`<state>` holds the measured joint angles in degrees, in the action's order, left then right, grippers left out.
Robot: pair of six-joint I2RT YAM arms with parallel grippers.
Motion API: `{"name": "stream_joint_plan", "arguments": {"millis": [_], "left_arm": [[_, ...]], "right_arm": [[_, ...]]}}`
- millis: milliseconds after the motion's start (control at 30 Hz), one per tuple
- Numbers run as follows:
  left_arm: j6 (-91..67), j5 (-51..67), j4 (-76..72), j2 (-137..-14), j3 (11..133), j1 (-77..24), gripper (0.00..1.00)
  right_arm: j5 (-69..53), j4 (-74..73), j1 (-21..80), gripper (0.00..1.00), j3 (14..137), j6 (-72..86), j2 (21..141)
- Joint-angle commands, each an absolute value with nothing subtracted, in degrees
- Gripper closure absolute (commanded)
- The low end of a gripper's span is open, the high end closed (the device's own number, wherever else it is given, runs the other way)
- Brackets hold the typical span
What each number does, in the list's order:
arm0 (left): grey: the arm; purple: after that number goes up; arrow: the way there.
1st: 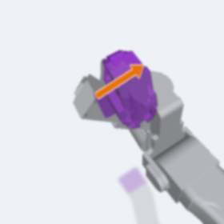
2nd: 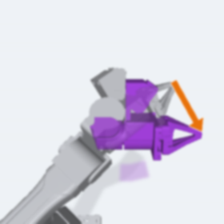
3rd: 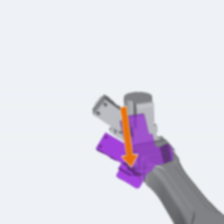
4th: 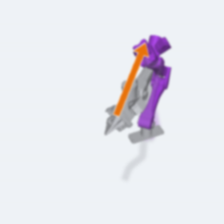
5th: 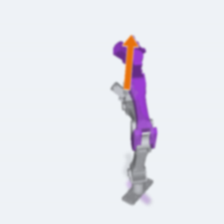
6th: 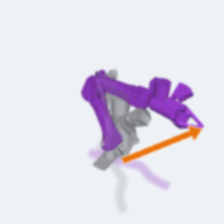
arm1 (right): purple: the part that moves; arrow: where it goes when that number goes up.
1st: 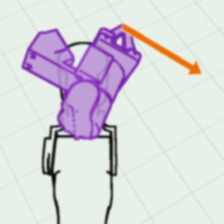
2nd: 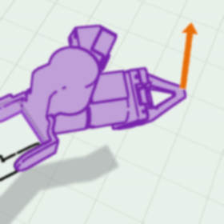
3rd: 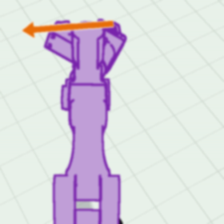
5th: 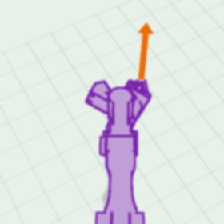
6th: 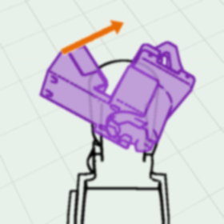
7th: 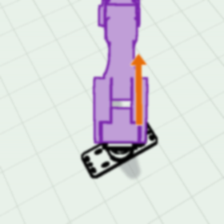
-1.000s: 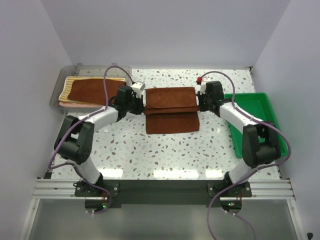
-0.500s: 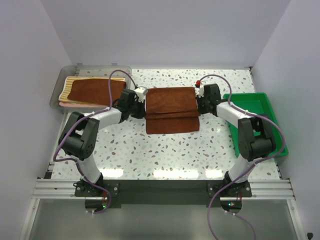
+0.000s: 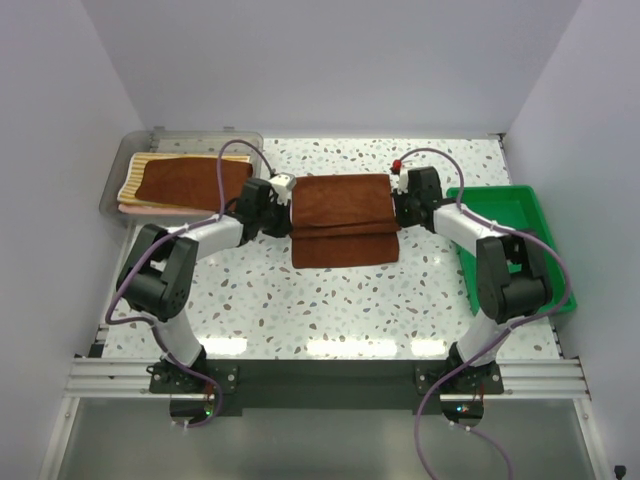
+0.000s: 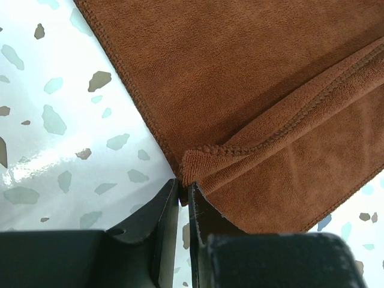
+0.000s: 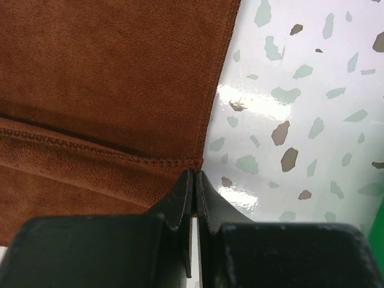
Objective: Fold and stack the towels
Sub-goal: Fold the towel
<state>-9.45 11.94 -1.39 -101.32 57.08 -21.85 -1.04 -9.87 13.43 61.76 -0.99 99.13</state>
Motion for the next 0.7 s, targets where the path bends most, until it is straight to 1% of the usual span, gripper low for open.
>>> {"name": "stream_joint_plan", "arguments": {"millis": [0, 233, 667], "left_arm": [[-9.4, 11.2, -1.8, -98.1, 58.1, -22.1, 0.83], [-9.4, 10.6, -1.1, -96.0, 58.4, -22.1, 0.86], [-9.8, 9.1, -0.6, -91.0, 57.1, -22.6, 0.86]], "right_arm": [[-0.1, -9.4, 13.0, 1.00, 62.1, -0.4, 95.5], [-0.1, -10.7, 13.0, 1.00, 62.7, 1.4, 93.1], [-0.2, -11.3, 13.0, 1.00, 60.3, 3.6, 88.5]]}}
